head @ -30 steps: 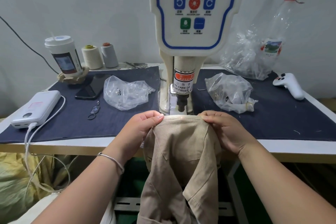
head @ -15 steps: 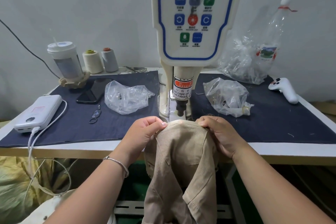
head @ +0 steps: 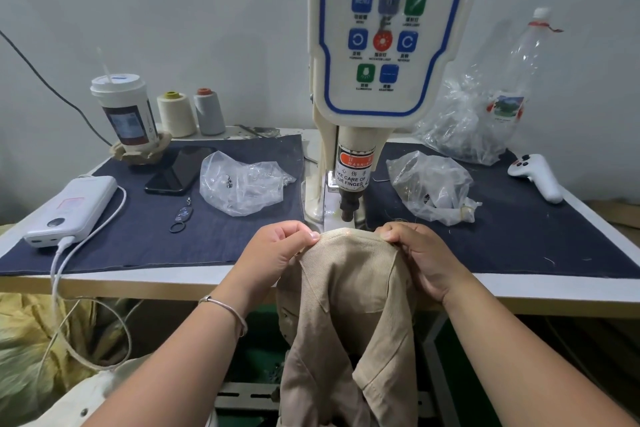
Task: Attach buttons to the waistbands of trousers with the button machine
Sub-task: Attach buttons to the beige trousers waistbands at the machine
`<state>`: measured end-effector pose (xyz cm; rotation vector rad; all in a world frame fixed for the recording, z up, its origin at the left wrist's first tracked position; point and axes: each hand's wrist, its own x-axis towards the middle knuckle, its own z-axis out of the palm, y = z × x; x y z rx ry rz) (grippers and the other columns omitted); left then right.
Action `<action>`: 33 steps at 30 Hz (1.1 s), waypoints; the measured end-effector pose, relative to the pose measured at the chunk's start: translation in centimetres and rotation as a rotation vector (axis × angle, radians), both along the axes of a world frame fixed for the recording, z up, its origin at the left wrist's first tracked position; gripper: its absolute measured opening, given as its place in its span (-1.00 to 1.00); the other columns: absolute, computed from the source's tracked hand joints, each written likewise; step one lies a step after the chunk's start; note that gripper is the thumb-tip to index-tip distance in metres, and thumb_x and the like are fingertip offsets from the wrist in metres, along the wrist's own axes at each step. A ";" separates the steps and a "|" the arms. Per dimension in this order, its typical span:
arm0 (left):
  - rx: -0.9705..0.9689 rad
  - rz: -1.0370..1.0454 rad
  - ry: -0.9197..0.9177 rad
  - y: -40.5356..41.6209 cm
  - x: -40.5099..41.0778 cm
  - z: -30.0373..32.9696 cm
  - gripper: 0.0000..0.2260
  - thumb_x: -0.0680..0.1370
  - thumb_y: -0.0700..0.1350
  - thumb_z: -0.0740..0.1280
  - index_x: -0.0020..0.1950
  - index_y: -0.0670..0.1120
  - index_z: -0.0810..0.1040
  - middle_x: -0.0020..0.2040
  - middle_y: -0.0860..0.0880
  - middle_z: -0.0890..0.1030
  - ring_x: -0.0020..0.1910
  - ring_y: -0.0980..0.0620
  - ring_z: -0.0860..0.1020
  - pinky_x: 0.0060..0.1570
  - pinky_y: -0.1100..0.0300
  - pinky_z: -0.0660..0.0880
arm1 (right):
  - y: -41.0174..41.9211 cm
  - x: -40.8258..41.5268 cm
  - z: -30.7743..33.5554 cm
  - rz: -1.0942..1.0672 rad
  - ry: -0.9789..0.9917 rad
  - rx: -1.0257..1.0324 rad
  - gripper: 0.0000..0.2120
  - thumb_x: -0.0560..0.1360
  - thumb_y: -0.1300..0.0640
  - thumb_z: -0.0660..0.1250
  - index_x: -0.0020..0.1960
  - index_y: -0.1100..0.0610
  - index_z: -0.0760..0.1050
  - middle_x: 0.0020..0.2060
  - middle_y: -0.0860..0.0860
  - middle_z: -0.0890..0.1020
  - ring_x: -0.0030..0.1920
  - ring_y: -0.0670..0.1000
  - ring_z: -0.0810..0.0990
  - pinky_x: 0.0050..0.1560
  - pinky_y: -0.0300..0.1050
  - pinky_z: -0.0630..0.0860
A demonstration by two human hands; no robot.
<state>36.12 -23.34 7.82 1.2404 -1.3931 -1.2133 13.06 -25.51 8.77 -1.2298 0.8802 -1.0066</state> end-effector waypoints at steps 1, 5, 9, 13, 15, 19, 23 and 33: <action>-0.001 0.001 -0.001 0.0 0.0 0.0 -0.78 0.41 0.10 0.37 -0.35 0.01 0.59 -0.36 0.09 0.52 -0.29 0.18 0.43 -0.14 0.17 0.33 | 0.0 0.0 0.0 -0.001 0.000 0.005 -0.66 0.44 0.26 0.22 -0.48 0.06 0.50 -0.44 -0.04 0.48 -0.35 -0.10 0.44 -0.21 -0.20 0.40; -0.016 0.003 0.004 0.1 0.0 -0.1 -0.77 0.39 0.11 0.37 -0.35 -0.02 0.57 -0.33 0.03 0.51 -0.24 0.12 0.42 -0.11 0.16 0.32 | -0.2 -0.3 -0.4 0.011 -0.001 0.008 -0.59 0.50 0.33 0.15 -0.46 0.08 0.50 -0.43 -0.03 0.47 -0.35 -0.09 0.42 -0.24 -0.23 0.40; -0.030 -0.005 0.004 -0.1 0.1 -0.4 -0.72 0.35 0.18 0.37 -0.34 -0.03 0.55 -0.32 0.02 0.49 -0.25 0.12 0.41 -0.11 0.16 0.31 | -0.4 -0.4 -0.7 0.050 -0.022 -0.002 -0.70 0.43 0.24 0.21 -0.46 0.07 0.47 -0.44 -0.04 0.45 -0.38 -0.11 0.42 -0.30 -0.28 0.43; -0.025 -0.006 0.011 -0.1 0.1 -0.5 -0.72 0.36 0.17 0.37 -0.34 -0.04 0.54 -0.34 0.02 0.47 -0.29 0.12 0.39 -0.18 0.17 0.31 | -0.5 -0.5 -0.8 0.084 -0.041 0.019 -0.78 0.36 0.19 0.23 -0.45 0.09 0.47 -0.45 -0.03 0.44 -0.40 -0.10 0.41 -0.33 -0.29 0.42; -0.026 -0.002 -0.002 0.0 0.0 -0.3 -0.74 0.38 0.14 0.37 -0.33 -0.04 0.55 -0.34 0.03 0.48 -0.28 0.13 0.40 -0.16 0.17 0.31 | -0.4 -0.4 -0.7 0.077 -0.054 0.019 -0.78 0.35 0.20 0.23 -0.46 0.08 0.47 -0.46 -0.03 0.44 -0.40 -0.11 0.40 -0.34 -0.30 0.42; -0.022 0.020 0.015 0.2 -0.2 -0.1 -0.78 0.41 0.07 0.36 -0.35 -0.03 0.55 -0.35 0.04 0.48 -0.31 0.16 0.39 -0.21 0.21 0.30 | -0.1 -0.1 -0.3 0.036 -0.048 0.007 -0.76 0.33 0.21 0.22 -0.48 0.06 0.48 -0.47 -0.06 0.46 -0.41 -0.12 0.41 -0.33 -0.30 0.41; -0.018 0.035 0.027 0.3 -0.5 0.2 -0.79 0.40 0.04 0.37 -0.39 -0.02 0.54 -0.41 0.09 0.47 -0.37 0.20 0.39 -0.27 0.24 0.31 | 0.0 0.0 -0.1 -0.038 -0.044 0.064 -0.86 0.27 0.19 0.27 -0.46 0.11 0.51 -0.42 0.02 0.48 -0.34 -0.05 0.43 -0.23 -0.19 0.41; -0.120 -0.099 0.018 4.9 0.1 3.3 -0.79 0.37 0.07 0.41 -0.32 -0.05 0.53 -0.34 0.05 0.46 -0.29 0.12 0.41 -0.14 0.20 0.32 | 5.3 -0.5 4.1 0.115 0.030 -0.078 -0.85 0.31 0.22 0.23 -0.43 0.13 0.46 -0.35 0.11 0.42 -0.30 -0.01 0.36 -0.29 -0.15 0.28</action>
